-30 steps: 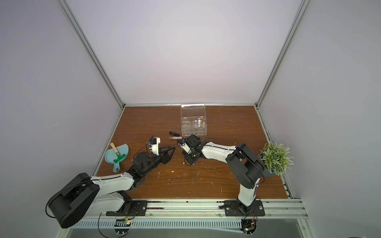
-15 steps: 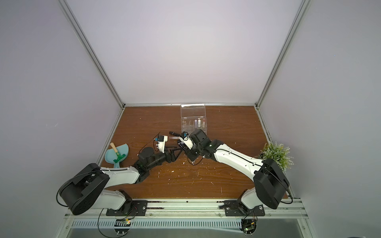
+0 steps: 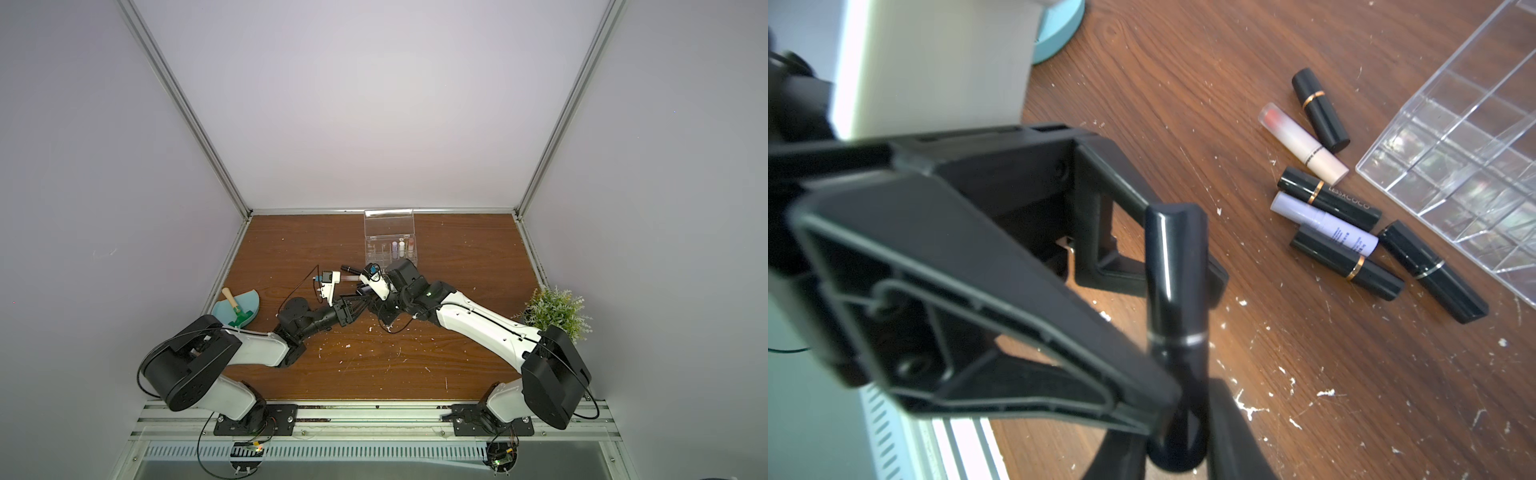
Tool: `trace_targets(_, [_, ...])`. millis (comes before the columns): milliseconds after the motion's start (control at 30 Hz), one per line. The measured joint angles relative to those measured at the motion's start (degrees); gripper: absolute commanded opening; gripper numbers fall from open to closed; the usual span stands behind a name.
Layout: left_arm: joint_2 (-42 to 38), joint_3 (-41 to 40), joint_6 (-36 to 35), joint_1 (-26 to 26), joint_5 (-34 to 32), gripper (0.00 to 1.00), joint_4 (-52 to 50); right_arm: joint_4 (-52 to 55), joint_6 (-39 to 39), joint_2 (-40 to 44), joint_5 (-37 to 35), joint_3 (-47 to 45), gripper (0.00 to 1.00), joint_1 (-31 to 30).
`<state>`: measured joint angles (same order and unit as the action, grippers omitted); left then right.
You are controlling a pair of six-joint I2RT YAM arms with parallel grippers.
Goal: Arrange the lipsticks in the organizer
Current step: Pick up the lipstick at the center of the board.
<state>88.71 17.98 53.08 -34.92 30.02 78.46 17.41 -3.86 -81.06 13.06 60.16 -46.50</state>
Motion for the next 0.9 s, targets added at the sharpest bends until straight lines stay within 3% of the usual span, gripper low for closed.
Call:
trace_targets(233, [2.97,-1.9,5.07,1.84,1.22,0.52,8.59,0.02,-0.22,1.46,0.85,-0.09,0.16,-0.15])
trace_targets(400, [0.44,-1.99,5.14,2.36,1.25,0.53,7.65,0.02,-0.2,2.54,0.85,-0.83,0.16,-0.33])
trace_targets(567, [-2.62,-1.97,4.2,2.38,1.25,0.47,5.92,-0.07,-0.2,2.6,1.01,-1.05,0.16,-0.44])
trace_targets(733, [-2.64,-1.97,3.74,2.54,1.03,0.32,4.09,0.04,-0.17,2.16,0.98,-1.05,0.16,-0.7])
trace_targets(900, [-2.67,-1.99,3.74,2.73,0.87,0.3,3.56,0.07,-0.15,1.95,0.98,-0.92,0.16,-0.7])
